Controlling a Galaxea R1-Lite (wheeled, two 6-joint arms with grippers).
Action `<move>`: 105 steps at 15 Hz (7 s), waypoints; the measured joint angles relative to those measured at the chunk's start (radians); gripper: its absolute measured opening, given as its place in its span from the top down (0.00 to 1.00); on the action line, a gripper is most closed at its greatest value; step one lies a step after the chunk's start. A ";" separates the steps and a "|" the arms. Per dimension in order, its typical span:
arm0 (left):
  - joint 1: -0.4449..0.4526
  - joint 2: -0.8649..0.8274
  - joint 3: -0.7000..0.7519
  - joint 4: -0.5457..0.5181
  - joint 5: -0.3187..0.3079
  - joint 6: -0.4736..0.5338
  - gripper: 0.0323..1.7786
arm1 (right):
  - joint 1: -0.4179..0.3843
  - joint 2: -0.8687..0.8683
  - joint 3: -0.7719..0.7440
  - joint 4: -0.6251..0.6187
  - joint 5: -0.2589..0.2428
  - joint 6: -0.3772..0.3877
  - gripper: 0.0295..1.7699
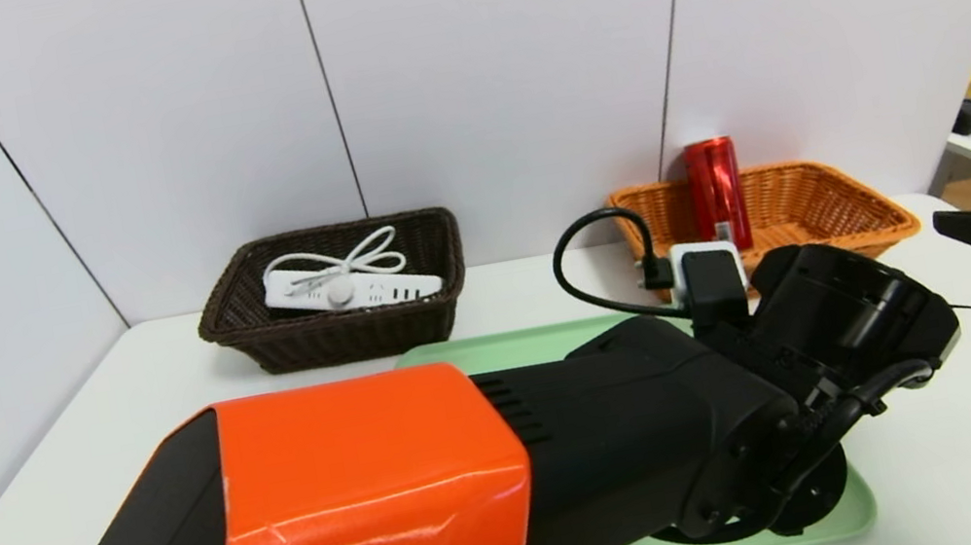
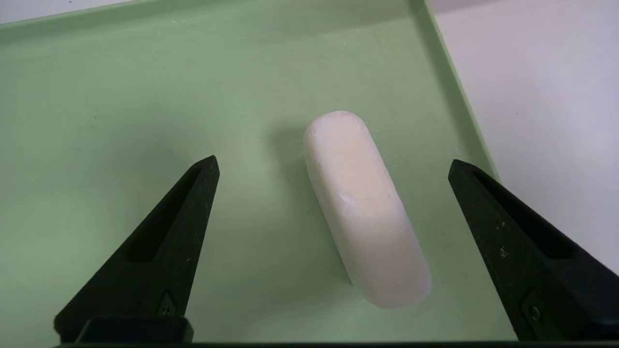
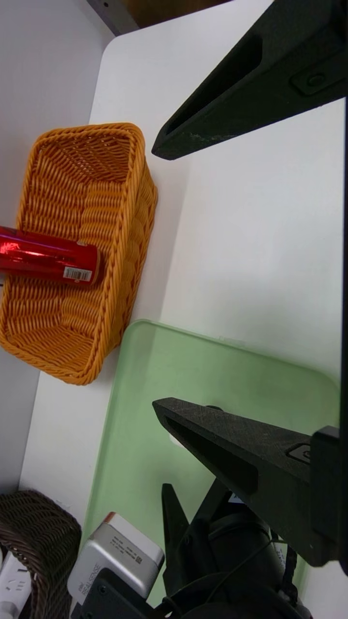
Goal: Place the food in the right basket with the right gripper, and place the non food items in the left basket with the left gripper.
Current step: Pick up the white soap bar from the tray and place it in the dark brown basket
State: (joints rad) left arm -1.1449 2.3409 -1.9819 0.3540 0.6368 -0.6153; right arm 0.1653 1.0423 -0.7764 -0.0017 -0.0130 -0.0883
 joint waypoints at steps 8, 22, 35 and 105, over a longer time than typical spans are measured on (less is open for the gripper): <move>0.000 0.006 0.003 0.102 0.004 -0.026 0.05 | -0.003 -0.002 -0.001 0.000 -0.004 0.005 0.04; 0.000 0.026 0.008 0.091 0.039 0.044 0.05 | -0.001 -0.011 0.009 0.002 0.002 0.005 0.04; 0.000 0.027 0.006 0.039 0.050 0.051 0.05 | 0.000 0.013 0.011 -0.005 0.004 0.004 0.04; 0.656 -0.182 0.007 -0.276 0.093 0.042 0.77 | 0.015 0.080 0.046 -0.015 -0.005 -0.002 0.04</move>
State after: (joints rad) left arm -0.4891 2.1591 -1.9747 0.0779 0.7302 -0.5730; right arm 0.1802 1.1228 -0.7302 -0.0164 -0.0177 -0.0904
